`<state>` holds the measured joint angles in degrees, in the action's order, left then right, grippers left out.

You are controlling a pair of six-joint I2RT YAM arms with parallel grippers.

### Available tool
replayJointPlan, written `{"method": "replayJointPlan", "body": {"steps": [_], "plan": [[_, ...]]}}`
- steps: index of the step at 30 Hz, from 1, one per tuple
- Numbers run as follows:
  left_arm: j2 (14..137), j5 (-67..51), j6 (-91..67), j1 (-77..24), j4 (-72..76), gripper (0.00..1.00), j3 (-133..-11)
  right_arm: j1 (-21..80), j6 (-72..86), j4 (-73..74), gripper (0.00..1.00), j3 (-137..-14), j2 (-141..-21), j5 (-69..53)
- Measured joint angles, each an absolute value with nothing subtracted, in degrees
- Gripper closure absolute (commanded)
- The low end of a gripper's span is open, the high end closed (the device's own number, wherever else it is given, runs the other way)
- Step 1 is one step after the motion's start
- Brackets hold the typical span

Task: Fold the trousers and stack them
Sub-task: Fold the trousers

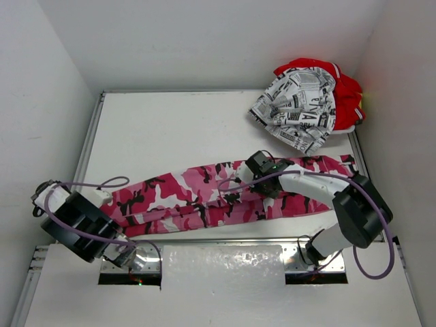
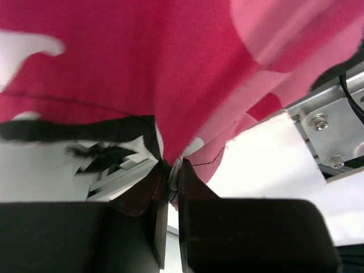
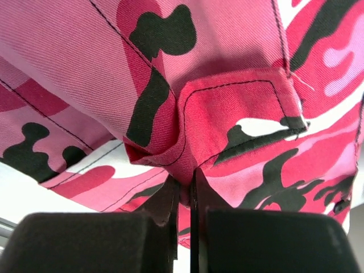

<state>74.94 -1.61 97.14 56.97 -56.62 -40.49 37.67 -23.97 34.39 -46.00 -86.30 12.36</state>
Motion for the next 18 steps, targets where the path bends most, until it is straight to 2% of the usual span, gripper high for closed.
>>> {"method": "replayJointPlan", "body": {"steps": [5, 14, 18], "plan": [[75.33, -7.66, 93.84, 56.97, -59.55, 1.00, -48.01, 37.74, -23.99, 35.14, 1.00, -47.09, -84.79, 14.63], [74.52, -27.29, 82.02, 55.59, -58.28, 1.00, -72.86, 37.45, -23.33, 37.43, 1.00, -69.32, -86.26, 24.51], [72.40, -30.11, 82.78, 55.53, -59.64, 1.00, -75.26, 37.45, -22.85, 38.46, 1.00, -69.91, -84.09, 27.33]]}}
